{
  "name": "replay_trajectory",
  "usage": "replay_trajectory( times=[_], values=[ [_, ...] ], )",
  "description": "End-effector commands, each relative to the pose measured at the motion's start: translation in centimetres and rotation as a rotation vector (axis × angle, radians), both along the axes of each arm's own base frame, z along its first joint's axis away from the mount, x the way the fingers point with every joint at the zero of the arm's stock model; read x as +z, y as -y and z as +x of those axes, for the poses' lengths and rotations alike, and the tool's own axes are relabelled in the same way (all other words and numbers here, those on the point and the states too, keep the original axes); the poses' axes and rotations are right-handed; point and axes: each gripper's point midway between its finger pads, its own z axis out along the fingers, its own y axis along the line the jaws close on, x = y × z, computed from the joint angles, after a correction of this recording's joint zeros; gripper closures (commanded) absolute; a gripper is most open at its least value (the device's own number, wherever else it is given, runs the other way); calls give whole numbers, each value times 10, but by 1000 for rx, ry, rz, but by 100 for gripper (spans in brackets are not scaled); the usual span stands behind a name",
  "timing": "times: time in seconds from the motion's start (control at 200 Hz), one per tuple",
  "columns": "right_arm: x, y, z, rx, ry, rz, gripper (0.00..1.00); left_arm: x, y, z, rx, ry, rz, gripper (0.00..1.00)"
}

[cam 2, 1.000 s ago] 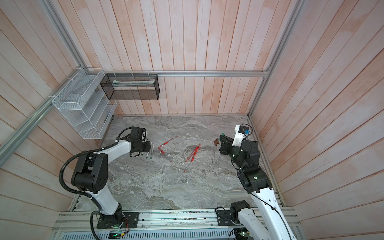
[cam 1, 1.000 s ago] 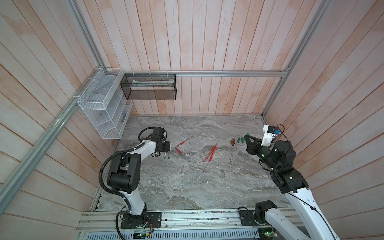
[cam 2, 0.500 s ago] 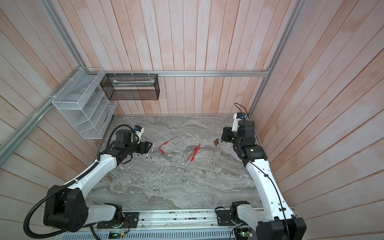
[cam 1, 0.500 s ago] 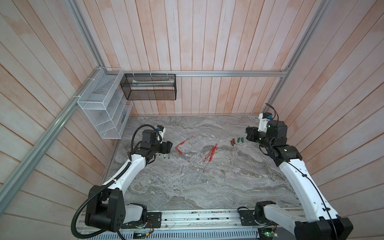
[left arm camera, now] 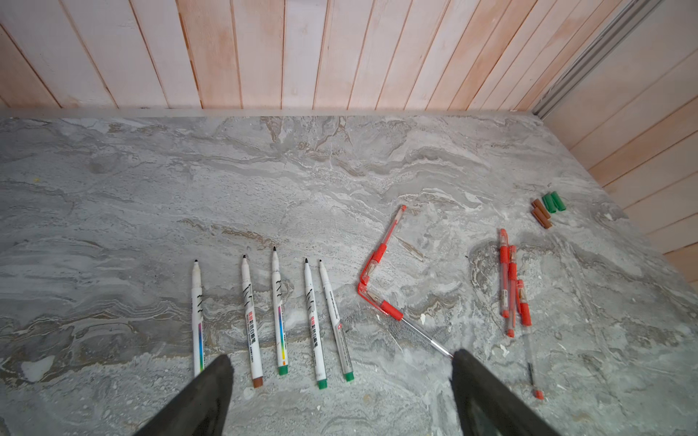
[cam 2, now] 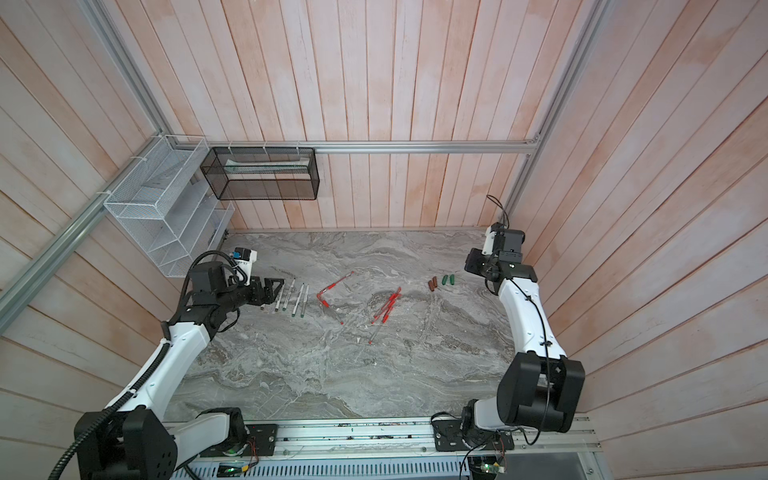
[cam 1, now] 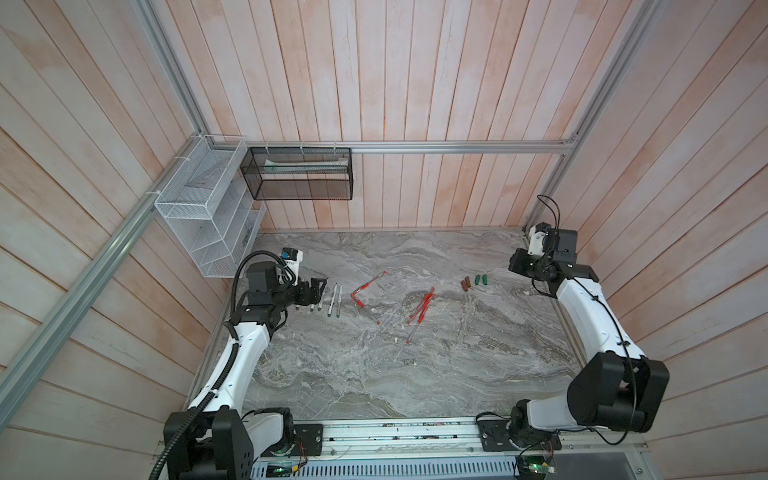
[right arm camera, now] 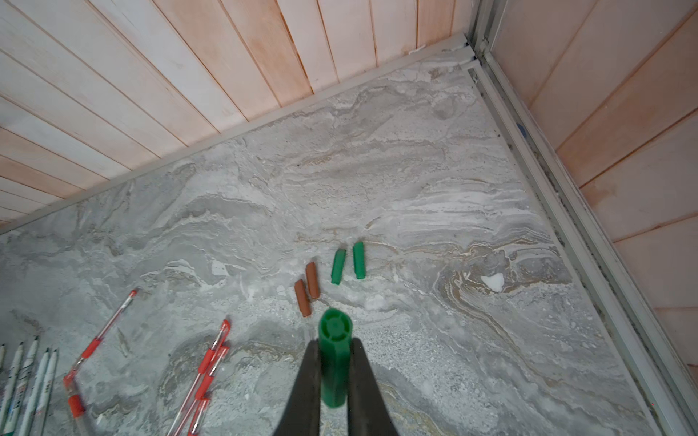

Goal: Open the pen caps
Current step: 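Lower the green cap beside the other caps and open the right gripper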

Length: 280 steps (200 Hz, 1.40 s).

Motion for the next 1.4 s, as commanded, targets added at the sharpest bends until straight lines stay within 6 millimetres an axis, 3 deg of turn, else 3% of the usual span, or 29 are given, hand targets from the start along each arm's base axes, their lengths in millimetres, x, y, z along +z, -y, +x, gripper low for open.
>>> replay_trajectory(
  times=[0.0,0.33,0.45,0.575,1.015,1.295,1.395],
  values=[
    [-21,13,12,8,-42,0,100,2,4,-6,-31,24,-20,7],
    [-115,39,41,-15,-332,-14,100,6,3,-8,-31,30,-12,3],
    [-136,42,50,-11,-378,-17,100,8,1,-6,-22,35,-11,3],
    [-147,34,59,15,-396,33,100,5,2,-7,-27,23,-14,3],
    [-183,22,63,48,-483,55,100,4,-4,-2,-6,15,-31,3],
    [-196,9,68,77,-512,56,100,3,-11,-3,15,9,-46,3],
    [-196,5,70,87,-508,38,94,5,-15,-2,30,18,-44,3]
  ],
)
